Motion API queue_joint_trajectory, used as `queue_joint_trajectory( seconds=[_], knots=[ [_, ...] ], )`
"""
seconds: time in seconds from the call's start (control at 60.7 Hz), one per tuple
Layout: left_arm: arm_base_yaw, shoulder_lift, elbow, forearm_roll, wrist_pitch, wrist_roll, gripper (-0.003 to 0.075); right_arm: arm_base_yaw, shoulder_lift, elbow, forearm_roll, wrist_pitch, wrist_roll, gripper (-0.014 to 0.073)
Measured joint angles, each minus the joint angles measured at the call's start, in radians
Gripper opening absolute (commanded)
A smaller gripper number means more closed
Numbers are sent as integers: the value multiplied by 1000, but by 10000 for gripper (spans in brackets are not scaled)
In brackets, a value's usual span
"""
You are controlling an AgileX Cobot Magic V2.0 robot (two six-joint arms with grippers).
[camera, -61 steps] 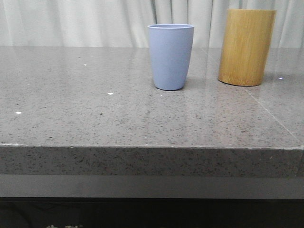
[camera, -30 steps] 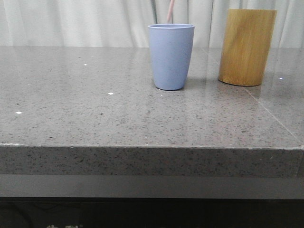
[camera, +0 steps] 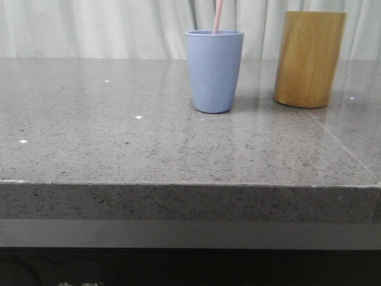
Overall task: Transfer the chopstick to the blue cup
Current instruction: 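Lower the pink stick into the blue cup and open the right gripper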
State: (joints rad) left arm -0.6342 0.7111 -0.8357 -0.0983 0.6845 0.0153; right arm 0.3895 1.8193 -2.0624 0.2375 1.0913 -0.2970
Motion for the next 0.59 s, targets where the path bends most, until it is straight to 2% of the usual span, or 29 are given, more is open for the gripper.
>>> queue_joint_trajectory(
  seconds=[0.115, 0.231, 0.428, 0.593],
  knots=[
    [0, 0, 0, 0, -11, 0, 313, 0, 1, 0, 0, -2, 0, 303],
    [0, 0, 0, 0, -16, 0, 313, 0, 1, 0, 0, -2, 0, 401],
    [0, 0, 0, 0, -19, 0, 313, 0, -55, 0, -1, 17, 17, 405],
    [0, 0, 0, 0, -19, 0, 313, 0, -177, 10, -63, 92, 151, 405]
  ],
)
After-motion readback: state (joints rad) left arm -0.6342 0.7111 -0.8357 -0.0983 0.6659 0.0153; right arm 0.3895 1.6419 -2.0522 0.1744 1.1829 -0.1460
